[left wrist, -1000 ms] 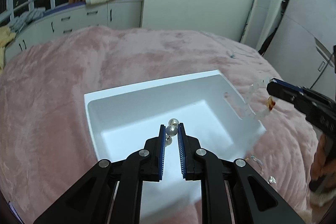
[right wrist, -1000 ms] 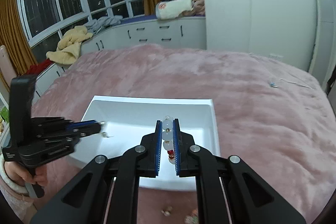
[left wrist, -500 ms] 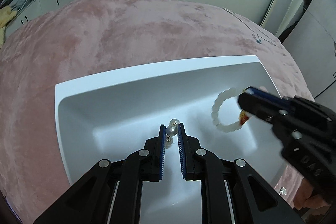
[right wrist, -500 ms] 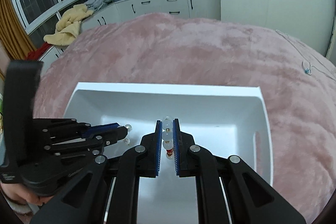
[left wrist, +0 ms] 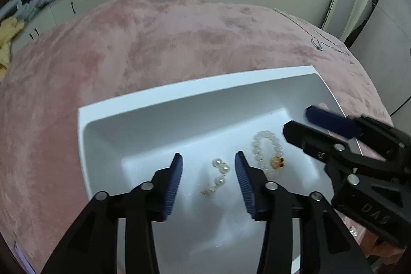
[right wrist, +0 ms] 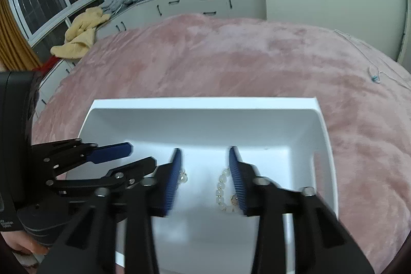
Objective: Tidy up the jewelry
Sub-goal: 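Open both grippers to drop the earring and bracelet into the box, then move both open grippers back toward the remaining jewelry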
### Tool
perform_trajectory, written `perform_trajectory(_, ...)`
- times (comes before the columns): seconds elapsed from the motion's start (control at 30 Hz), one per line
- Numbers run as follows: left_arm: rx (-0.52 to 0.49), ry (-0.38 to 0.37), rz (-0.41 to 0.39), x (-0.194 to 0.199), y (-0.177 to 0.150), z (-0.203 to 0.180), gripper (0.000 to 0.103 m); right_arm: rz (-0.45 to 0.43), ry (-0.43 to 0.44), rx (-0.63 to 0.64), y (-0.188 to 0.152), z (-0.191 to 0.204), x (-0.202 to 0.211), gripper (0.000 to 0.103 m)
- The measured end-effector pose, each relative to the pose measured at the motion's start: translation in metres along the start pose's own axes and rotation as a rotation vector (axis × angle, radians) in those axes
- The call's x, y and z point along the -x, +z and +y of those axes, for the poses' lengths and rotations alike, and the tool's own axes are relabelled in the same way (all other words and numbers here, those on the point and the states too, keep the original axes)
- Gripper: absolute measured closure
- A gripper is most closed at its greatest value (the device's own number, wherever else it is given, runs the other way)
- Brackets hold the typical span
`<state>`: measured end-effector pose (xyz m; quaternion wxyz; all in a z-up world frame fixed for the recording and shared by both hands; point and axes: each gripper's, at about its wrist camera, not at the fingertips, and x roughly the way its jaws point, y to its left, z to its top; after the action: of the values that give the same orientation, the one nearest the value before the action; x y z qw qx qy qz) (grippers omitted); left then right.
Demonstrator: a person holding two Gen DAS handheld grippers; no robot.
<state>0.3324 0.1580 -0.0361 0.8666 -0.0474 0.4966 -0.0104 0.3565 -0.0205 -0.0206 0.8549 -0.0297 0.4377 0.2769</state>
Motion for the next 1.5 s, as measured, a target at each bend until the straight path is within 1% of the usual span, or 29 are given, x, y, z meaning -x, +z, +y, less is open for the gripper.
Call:
perform_trajectory(0.03,-0.009,0.001,-0.014,0.004,-0.001,-0.002,0.045,-0.004,0.001,-0.003,0.001,-0.002,0.003,0.050)
perform_trajectory(0.07,-0.012,0.005,-0.027,0.008,-0.002,-0.003,0.036,-0.007,-0.001,-0.005,0.001,-0.003,0.007,0.049)
perform_trajectory(0.13,-0.020,0.007,-0.063,0.017,-0.006,-0.005,0.030,-0.019,0.001,-0.005,0.000,-0.007,0.016,0.049)
perform_trajectory(0.23,-0.028,0.013,-0.085,0.028,-0.011,-0.005,0.028,-0.045,-0.014,0.014,-0.002,-0.008,0.033,0.048)
perform_trajectory(0.3,-0.024,0.020,-0.103,0.035,-0.015,-0.005,0.027,-0.066,-0.025,0.028,-0.005,-0.010,0.047,0.042)
perform_trajectory(0.33,-0.019,0.022,-0.115,0.040,-0.018,-0.004,0.025,-0.074,-0.028,0.032,-0.006,-0.011,0.052,0.041)
perform_trajectory(0.43,-0.003,0.025,-0.166,0.059,-0.029,-0.003,0.023,-0.109,-0.040,0.040,-0.012,-0.016,0.075,0.036)
perform_trajectory(0.47,0.000,0.022,-0.191,0.067,-0.034,-0.002,0.022,-0.122,-0.046,0.045,-0.015,-0.017,0.083,0.033)
perform_trajectory(0.5,0.004,0.018,-0.213,0.074,-0.038,-0.002,0.021,-0.141,-0.055,0.051,-0.019,-0.018,0.094,0.028)
perform_trajectory(0.57,-0.005,0.026,-0.265,0.091,-0.050,-0.004,0.014,-0.167,-0.061,0.058,-0.025,-0.021,0.110,0.025)
perform_trajectory(0.63,-0.018,0.024,-0.292,0.101,-0.058,-0.008,0.012,-0.191,-0.065,0.065,-0.034,-0.025,0.129,0.020)
perform_trajectory(0.7,-0.039,0.025,-0.313,0.112,-0.069,-0.014,0.011,-0.211,-0.075,0.080,-0.045,-0.031,0.147,0.018)
perform_trajectory(0.73,-0.056,0.015,-0.322,0.118,-0.075,-0.019,0.011,-0.215,-0.079,0.085,-0.049,-0.032,0.153,0.017)
perform_trajectory(0.83,-0.094,0.008,-0.341,0.128,-0.089,-0.031,0.011,-0.236,-0.099,0.097,-0.067,-0.041,0.174,0.012)
perform_trajectory(0.87,-0.116,-0.005,-0.347,0.132,-0.096,-0.038,0.011,-0.239,-0.104,0.099,-0.072,-0.044,0.180,0.011)
perform_trajectory(1.03,-0.176,-0.046,-0.370,0.142,-0.120,-0.063,0.010,-0.232,-0.141,0.096,-0.109,-0.065,0.198,0.011)
perform_trajectory(1.1,-0.196,-0.067,-0.367,0.141,-0.130,-0.073,0.010,-0.227,-0.146,0.098,-0.123,-0.073,0.202,0.011)
perform_trajectory(1.2,-0.225,-0.078,-0.359,0.137,-0.145,-0.086,0.010,-0.194,-0.158,0.107,-0.142,-0.083,0.200,0.011)
perform_trajectory(1.3,-0.248,-0.115,-0.341,0.130,-0.160,-0.097,0.010,-0.162,-0.162,0.134,-0.162,-0.092,0.196,0.011)
perform_trajectory(1.43,-0.273,-0.158,-0.318,0.120,-0.177,-0.108,0.010,-0.152,-0.130,0.194,-0.187,-0.100,0.191,0.011)
perform_trajectory(1.5,-0.293,-0.181,-0.303,0.113,-0.188,-0.113,0.010,-0.128,-0.125,0.220,-0.199,-0.103,0.185,0.011)
